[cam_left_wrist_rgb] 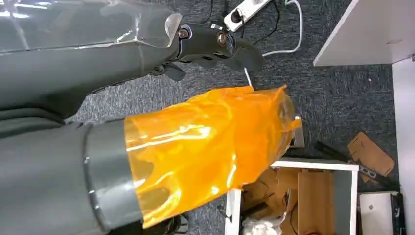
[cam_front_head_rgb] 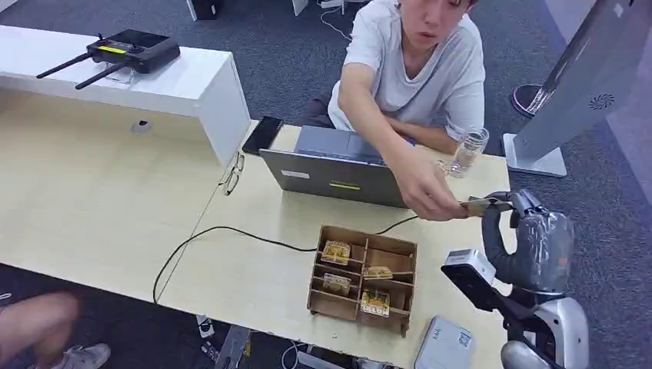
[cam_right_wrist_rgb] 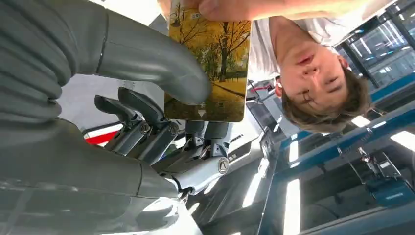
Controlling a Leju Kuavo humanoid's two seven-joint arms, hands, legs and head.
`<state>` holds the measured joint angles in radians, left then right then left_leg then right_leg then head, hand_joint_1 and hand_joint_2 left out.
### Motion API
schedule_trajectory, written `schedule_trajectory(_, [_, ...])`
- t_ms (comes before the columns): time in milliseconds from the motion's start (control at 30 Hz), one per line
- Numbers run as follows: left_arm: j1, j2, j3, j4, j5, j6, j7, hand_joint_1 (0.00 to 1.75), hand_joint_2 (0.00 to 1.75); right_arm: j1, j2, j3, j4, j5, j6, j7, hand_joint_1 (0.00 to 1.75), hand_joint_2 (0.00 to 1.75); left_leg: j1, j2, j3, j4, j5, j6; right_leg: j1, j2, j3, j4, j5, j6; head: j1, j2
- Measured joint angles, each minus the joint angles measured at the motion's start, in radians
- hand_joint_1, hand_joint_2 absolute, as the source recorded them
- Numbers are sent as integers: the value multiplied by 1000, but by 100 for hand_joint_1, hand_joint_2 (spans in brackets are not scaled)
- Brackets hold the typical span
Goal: Pass the card to the sensor for recognition and then transmit it.
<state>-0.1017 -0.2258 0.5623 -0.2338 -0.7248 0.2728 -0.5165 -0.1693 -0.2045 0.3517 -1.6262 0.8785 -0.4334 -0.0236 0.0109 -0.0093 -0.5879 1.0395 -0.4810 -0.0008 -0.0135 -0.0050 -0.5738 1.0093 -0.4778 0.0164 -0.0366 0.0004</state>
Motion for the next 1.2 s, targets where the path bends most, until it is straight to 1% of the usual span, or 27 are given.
schedule_trajectory(33, [0,0,-2,0,1,0,1,0,0,-1,5,1,0,0,1,0,175,175,0,-1,0,0,0,0,0,-1,0,0,0,0,0,0])
schedule_trajectory(67, [0,0,-4,0,1,0,2,0,0,-2,7,1,0,1,1,0,134,175,0,-2,0,0,0,0,0,-2,0,0,0,0,0,0])
schedule_trajectory(100, [0,0,-5,0,1,0,2,0,0,-2,10,2,0,1,1,0,10,175,0,-2,0,0,0,0,0,-2,0,0,0,0,0,0])
schedule_trajectory(133, [0,0,-6,0,1,0,2,0,0,-2,11,2,0,1,1,0,0,175,0,-2,-1,0,0,0,0,-2,0,0,0,0,0,0])
schedule_trajectory(267, [0,0,-8,0,5,1,0,0,0,2,14,2,0,-16,-3,-11,0,175,0,-2,-1,0,0,0,0,-2,0,0,0,0,0,0])
schedule_trajectory(300, [-1,0,-9,0,6,2,-2,0,0,4,14,2,-2,-23,-5,-19,0,0,0,-2,-1,0,0,0,0,-2,0,0,0,0,0,0])
schedule_trajectory(400, [-2,0,-10,0,13,8,-5,0,0,17,14,4,-15,-37,-7,-26,0,0,0,-2,-1,0,0,0,0,-2,0,0,0,0,0,0])
schedule_trajectory(533, [-1,1,-10,0,26,26,-10,0,0,54,17,6,-43,-72,-26,-59,0,0,0,-2,-1,0,0,0,0,-2,-1,0,0,0,0,0])
schedule_trajectory(667, [-2,0,-10,0,43,37,-7,0,0,80,22,15,-76,-76,-33,-60,0,0,0,-2,-1,0,0,0,0,-2,-1,0,0,0,0,0])
schedule_trajectory(767, [-2,0,-10,0,68,45,-7,0,0,112,24,18,-103,-91,-58,-74,0,0,0,-2,-1,0,0,0,0,-1,-1,0,0,0,0,0])
schedule_trajectory(867, [-4,0,-8,0,92,45,-7,0,0,129,27,20,-124,-93,-67,-75,0,0,0,-1,-1,0,0,0,0,-1,-1,0,0,0,0,0])
schedule_trajectory(1033, [-7,0,8,0,141,48,-20,0,0,173,29,20,-156,-113,-93,-84,0,0,0,-1,-1,0,0,0,0,-1,-1,0,0,0,0,0])
schedule_trajectory(1200, [-14,0,43,0,200,43,-19,0,0,223,31,16,-173,-145,-116,-100,0,0,0,-1,-1,0,0,0,0,-1,-1,0,0,0,0,0])
